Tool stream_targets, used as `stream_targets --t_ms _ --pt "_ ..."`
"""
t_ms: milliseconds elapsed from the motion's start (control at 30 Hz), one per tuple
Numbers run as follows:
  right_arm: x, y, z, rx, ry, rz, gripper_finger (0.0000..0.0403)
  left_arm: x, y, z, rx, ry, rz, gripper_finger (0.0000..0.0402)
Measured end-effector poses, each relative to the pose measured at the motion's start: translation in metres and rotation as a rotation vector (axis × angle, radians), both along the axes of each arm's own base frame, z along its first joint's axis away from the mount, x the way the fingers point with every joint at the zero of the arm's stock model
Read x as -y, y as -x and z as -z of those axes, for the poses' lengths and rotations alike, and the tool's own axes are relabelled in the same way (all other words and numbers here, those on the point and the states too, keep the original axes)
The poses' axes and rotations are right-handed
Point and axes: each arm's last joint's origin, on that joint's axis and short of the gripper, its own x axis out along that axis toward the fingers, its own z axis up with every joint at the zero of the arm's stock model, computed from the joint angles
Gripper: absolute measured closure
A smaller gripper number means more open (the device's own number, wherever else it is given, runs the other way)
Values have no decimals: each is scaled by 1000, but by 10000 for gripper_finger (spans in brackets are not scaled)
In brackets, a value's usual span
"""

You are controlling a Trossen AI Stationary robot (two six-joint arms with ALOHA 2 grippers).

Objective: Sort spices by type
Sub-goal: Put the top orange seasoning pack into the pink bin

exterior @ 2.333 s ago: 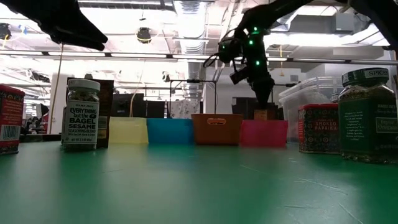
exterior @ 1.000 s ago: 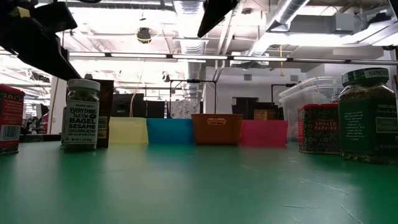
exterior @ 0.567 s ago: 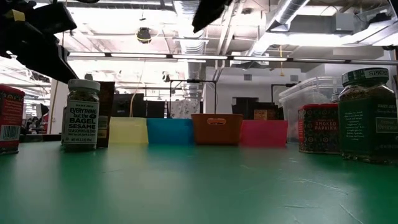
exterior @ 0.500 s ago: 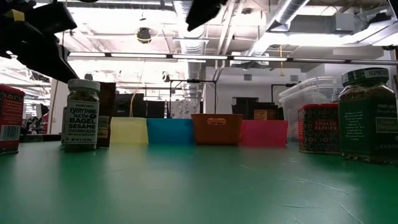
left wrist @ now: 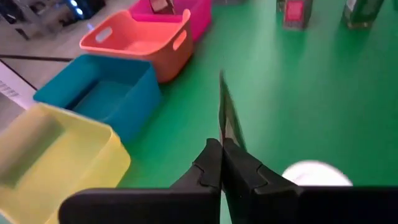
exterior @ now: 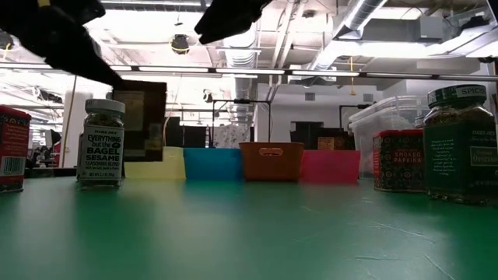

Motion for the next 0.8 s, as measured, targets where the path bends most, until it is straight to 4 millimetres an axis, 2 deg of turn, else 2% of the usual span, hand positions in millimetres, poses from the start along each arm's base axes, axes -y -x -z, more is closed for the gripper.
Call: stream_targets --t_ms 467,800 --pt "-5 -4 -3 69 -64 -43 100 3 -45 -1 127 -67 -21 401" --pt "-7 -4 28 64 -64 -48 101 7 -53 -10 237 -34 10 401"
